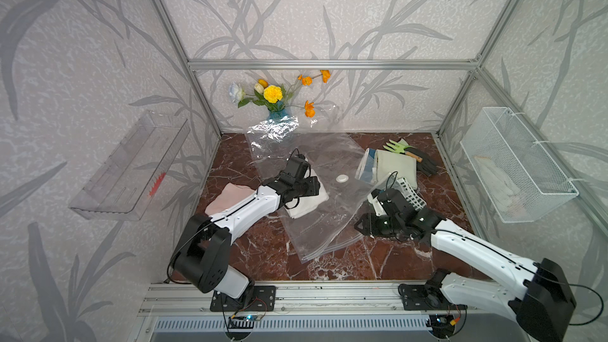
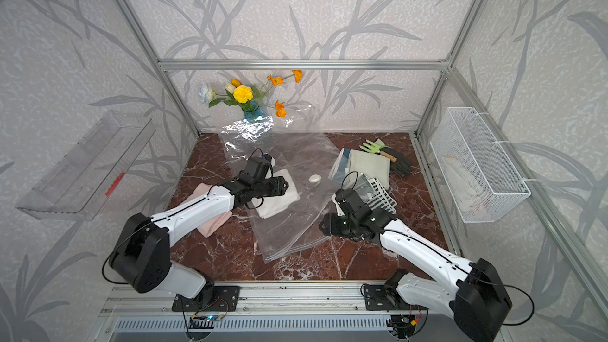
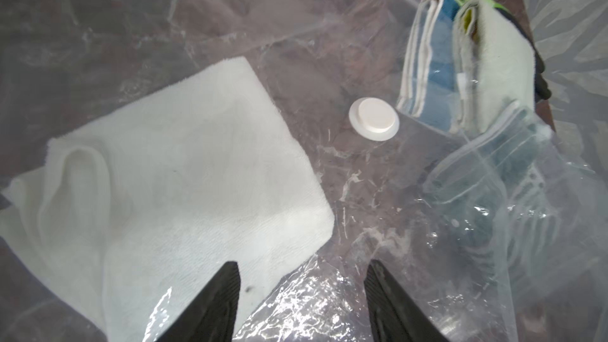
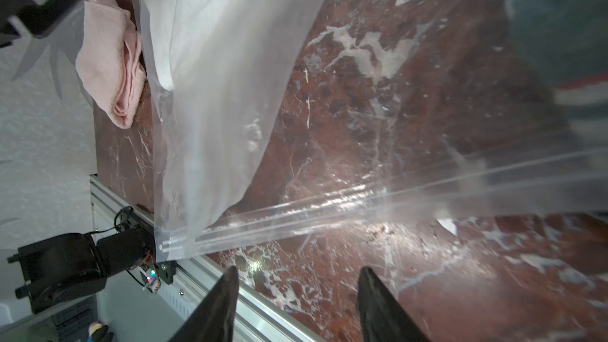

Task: Place the folded towel into the vacuum bag
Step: Place the towel in the vacuum bag, then adjust the vacuum bag at the center of the board.

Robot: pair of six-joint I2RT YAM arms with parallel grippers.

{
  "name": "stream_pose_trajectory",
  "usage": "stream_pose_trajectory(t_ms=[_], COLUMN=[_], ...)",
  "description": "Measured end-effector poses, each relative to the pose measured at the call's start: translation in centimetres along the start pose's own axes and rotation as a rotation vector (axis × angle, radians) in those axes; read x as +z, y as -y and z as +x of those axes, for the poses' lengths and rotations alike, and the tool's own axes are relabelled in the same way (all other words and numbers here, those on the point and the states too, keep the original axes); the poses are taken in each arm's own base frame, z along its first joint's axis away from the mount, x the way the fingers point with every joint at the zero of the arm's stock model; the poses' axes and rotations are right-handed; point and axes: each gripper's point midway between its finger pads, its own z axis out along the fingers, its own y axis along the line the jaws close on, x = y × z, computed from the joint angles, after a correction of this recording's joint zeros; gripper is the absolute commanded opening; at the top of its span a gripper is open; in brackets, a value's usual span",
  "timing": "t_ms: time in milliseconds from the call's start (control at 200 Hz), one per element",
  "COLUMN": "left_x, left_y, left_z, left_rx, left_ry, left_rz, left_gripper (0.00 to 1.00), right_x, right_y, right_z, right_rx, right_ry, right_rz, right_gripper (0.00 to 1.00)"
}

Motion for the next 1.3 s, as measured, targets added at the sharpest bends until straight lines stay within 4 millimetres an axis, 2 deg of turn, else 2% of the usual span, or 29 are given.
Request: stream_pose_trajectory(t_ms=[60,150,215,275,315,395,500,560,660,775,855,935,1045,1150,1250,1300], left_x=[0.8,1.8,2.1,2.3,2.3,2.1,1.8,1.7,1.8,2.0,2.2,1.8,-0.1,-4.1,-8.3,-10.6], left_y=[-0.7,-1.6,-2.3,-3.2,-3.9,-5.5,-6.8,-7.5,-9.5,-11.1,-11.0,-10.9,-11.5,-14.1,-17.1,-18.6], left_z=[1.0,2.2,3.0,3.9,4.4,5.6,5.9,6.0,6.1,5.5,4.6,3.9,2.7,0.6,-0.7,-0.8], left_rx=[-0.017,-0.039,-0.055,-0.067,-0.076,-0.1,-0.127,-0.15,-0.212,-0.262,-0.26,-0.249,-0.269,-0.357,-0.453,-0.497], left_ry=[-0.027,-0.056,-0.074,-0.083,-0.088,-0.102,-0.093,-0.091,-0.087,-0.085,-0.081,-0.074,-0.046,0.04,0.145,0.2], left_rz=[-0.022,-0.047,-0.069,-0.098,-0.122,-0.184,-0.239,-0.255,-0.286,-0.305,-0.305,-0.306,-0.306,-0.327,-0.376,-0.414], left_gripper=[0.62,0.62,0.62,0.62,0.62,0.62,0.62,0.62,0.62,0.62,0.61,0.62,0.62,0.62,0.62,0.62], right_x=[-2.5,-6.0,-7.0,-6.5,-5.3,-1.4,5.7,9.9,15.8,20.9,23.7,25.1,25.0,24.6,23.8,23.4], right_y=[-0.3,-2.0,-3.1,-3.9,-4.1,-4.5,-5.6,-7.2,-10.6,-13.7,-14.2,-13.0,-11.2,-9.1,-8.8,-9.7], right_z=[-0.5,-3.1,-5.0,-6.2,-6.9,-8.4,-10.6,-11.5,-12.5,-12.9,-12.9,-13.4,-15.1,-17.2,-17.7,-17.3], right_rx=[-0.03,-0.081,-0.123,-0.155,-0.168,-0.18,-0.193,-0.217,-0.262,-0.283,-0.28,-0.247,-0.198,-0.175,-0.21,-0.241], right_ry=[0.026,0.089,0.119,0.116,0.103,0.047,-0.036,-0.067,-0.09,-0.105,-0.117,-0.124,-0.095,-0.051,-0.046,-0.055], right_rz=[0.009,0.005,0.009,0.012,0.02,0.039,0.064,0.054,0.007,-0.05,-0.055,-0.034,0.0,0.052,0.069,0.071], right_gripper=[0.48,0.46,0.42,0.39,0.37,0.35,0.33,0.32,0.31,0.3,0.3,0.3,0.29,0.31,0.37,0.45])
